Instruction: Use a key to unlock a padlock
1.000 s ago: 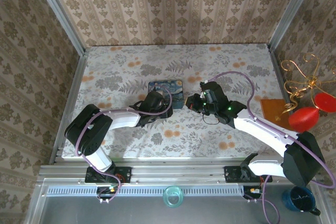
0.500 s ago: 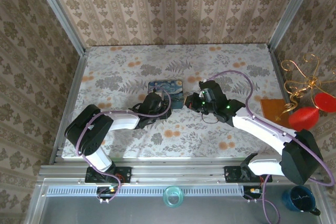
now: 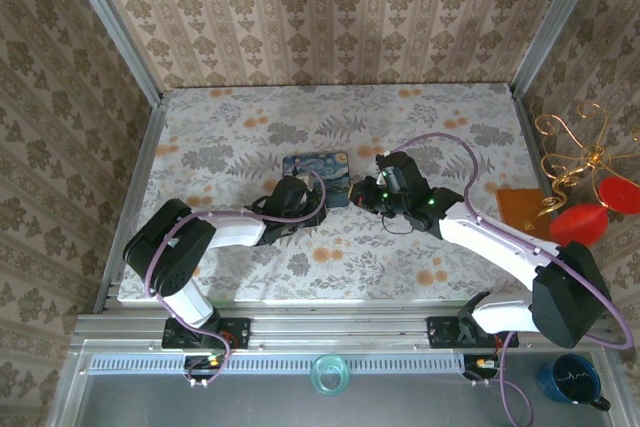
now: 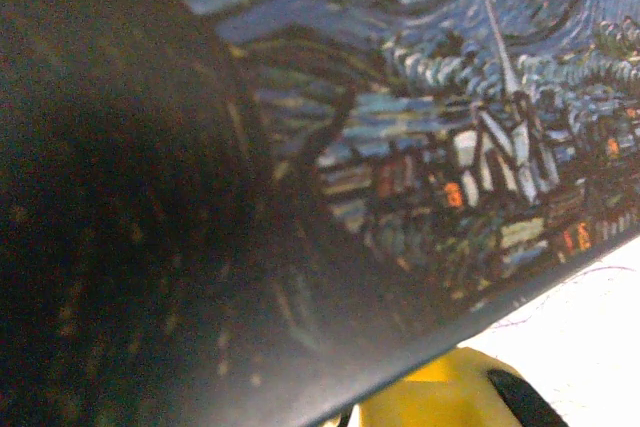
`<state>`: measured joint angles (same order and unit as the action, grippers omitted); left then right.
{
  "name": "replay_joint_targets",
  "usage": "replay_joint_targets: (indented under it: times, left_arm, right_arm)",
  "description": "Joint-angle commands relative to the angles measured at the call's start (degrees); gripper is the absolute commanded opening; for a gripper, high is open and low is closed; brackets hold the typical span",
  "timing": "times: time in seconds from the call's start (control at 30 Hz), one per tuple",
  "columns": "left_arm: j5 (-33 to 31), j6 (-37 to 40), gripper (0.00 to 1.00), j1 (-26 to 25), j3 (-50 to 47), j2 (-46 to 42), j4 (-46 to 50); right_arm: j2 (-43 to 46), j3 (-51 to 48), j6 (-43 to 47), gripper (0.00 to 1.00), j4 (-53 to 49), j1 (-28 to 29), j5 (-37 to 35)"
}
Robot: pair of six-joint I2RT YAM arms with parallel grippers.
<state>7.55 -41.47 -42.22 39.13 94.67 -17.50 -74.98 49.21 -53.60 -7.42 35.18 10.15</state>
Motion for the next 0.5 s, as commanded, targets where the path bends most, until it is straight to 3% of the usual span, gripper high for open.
replay_joint_targets:
  times: [0.0,0.13,0.2,0.47]
  left_arm:
    - [4.66,-0.55,0.14,1.27,2.42,0.25,1.53]
    - [9.43,-3.65,0.12,3.74,2.03,-0.48,0.46]
    - [8.0,-3.11,0.11,4.61,1.56,-2.22,2.53]
    - [12.93,-6.52,0.1,12.7,-2.6,-7.58,0.32]
  right_arm:
    - [-1.75,-2.82,3.21,0.0,6.65,-1.73,5.09]
    - [-3.13,-3.25,8.74,0.0,8.21,-1.75,6.99]
    - [-3.49,-4.8,11.25,0.0,11.82,-1.43,8.58]
    - [-11.36,-9.66,9.92,0.0,28.84,-0.1,13.29]
